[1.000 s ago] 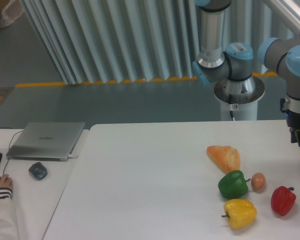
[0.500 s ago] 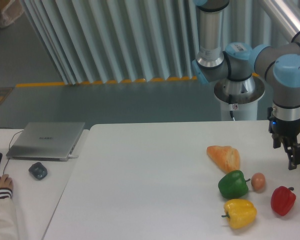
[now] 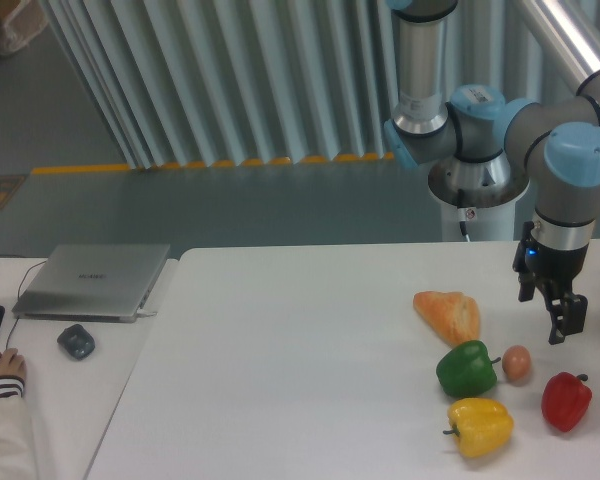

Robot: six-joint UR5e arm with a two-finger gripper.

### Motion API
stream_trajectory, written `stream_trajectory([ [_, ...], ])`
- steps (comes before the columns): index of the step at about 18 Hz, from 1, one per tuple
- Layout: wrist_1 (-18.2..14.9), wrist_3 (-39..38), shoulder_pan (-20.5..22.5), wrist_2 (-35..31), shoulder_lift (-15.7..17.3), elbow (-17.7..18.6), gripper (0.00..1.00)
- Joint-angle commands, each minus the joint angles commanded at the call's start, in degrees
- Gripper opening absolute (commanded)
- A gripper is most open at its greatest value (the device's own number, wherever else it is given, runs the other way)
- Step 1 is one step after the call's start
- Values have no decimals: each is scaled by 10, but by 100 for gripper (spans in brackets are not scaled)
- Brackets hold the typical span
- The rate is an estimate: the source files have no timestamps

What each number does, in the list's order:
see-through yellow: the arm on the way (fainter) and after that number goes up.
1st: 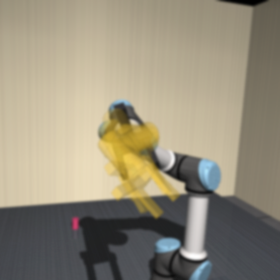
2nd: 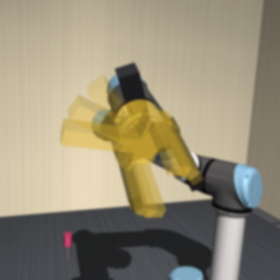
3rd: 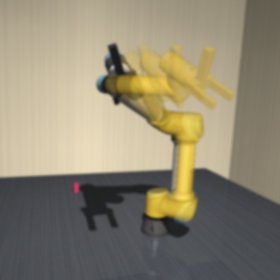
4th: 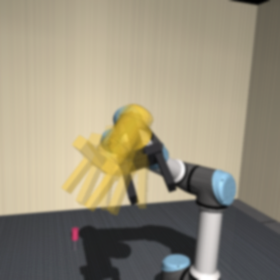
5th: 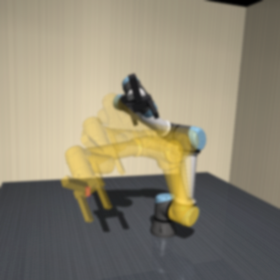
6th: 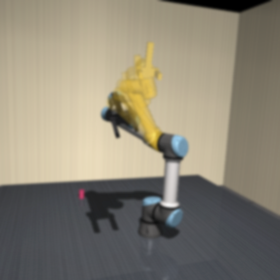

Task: Place the triangular bread in the basket
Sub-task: 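Move the gripper over the triangular bread and lower it, then close the gripper on the triangular bread slice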

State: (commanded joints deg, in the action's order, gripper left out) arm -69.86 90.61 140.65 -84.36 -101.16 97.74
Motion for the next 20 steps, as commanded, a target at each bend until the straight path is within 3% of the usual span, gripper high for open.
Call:
stream_trajectory([
  [3,-28,-9,-56,-26,-2,-4,100],
  [9,-42,3,-128,-88,-15,-4,100],
  [20,-59,196,-145,-131,-26,3,100],
])
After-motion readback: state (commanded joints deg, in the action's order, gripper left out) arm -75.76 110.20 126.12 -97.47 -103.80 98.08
